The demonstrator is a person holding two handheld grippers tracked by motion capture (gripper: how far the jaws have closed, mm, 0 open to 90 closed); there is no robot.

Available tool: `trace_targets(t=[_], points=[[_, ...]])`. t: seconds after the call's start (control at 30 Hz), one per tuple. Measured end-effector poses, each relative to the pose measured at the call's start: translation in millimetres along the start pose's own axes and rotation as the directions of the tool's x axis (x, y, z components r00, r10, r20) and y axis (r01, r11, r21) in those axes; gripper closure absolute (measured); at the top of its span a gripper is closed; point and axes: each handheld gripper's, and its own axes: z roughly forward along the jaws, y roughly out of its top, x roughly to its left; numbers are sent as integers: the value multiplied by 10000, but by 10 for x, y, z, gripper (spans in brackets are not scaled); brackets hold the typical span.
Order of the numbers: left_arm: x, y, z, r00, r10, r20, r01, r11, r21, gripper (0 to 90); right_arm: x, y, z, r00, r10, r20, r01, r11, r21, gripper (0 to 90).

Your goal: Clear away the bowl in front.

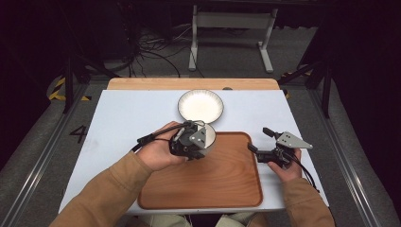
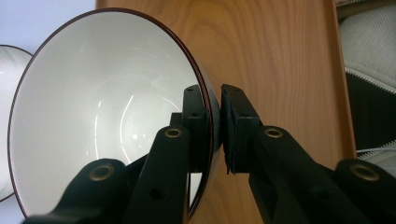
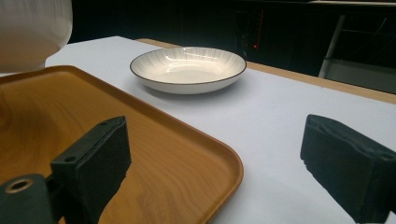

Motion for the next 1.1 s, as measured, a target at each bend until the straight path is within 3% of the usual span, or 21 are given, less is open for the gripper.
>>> trace_targets(t=[0.4,0.43,0.7,1.1], points=[[-71,-55,134,9988,102,472,-117,9994,317,812,-1,0,-1,10000,18,0,-18,10000,2,88],[-85,-64,147,9985,-95,543,77,9994,335,812,-2,0,0,10000,5,-8,-5,10000,-7,88],[-104,-89,230,9959,64,903,-119,9981,611,812,-4,0,0,10000,31,-3,-31,10000,-11,87],[-138,-117,347,9925,-34,1219,-71,9963,857,812,-3,0,-1,10000,25,7,-25,10000,-15,87]])
